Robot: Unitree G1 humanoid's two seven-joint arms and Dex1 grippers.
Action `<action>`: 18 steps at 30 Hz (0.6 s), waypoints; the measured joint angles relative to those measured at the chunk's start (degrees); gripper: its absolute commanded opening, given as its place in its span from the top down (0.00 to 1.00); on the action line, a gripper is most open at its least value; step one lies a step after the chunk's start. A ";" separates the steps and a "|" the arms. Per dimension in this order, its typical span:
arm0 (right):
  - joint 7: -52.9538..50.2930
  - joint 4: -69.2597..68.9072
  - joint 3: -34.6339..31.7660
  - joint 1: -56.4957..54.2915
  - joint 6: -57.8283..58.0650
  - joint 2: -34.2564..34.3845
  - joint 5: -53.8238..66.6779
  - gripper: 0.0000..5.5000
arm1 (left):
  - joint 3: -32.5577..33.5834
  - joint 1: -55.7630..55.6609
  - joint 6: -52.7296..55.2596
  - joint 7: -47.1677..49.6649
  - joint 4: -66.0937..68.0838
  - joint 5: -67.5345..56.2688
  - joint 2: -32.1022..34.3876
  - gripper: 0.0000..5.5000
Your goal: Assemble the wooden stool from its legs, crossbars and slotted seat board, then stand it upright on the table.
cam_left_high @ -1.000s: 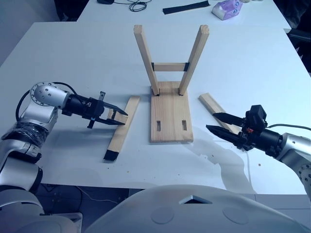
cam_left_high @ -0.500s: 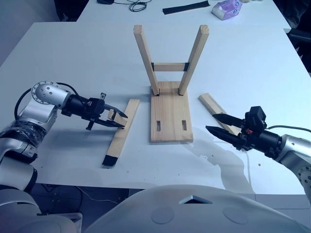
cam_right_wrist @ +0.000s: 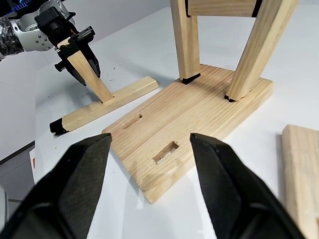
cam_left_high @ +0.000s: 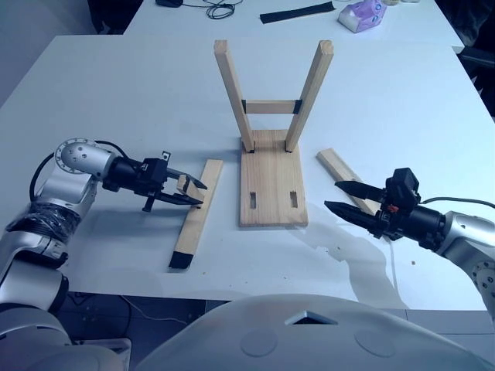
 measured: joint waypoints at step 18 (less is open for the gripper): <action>2.56 2.68 2.14 -2.38 0.01 -3.13 -1.90 0.47 | 11.30 6.10 -13.23 11.72 20.09 12.31 -12.44 0.36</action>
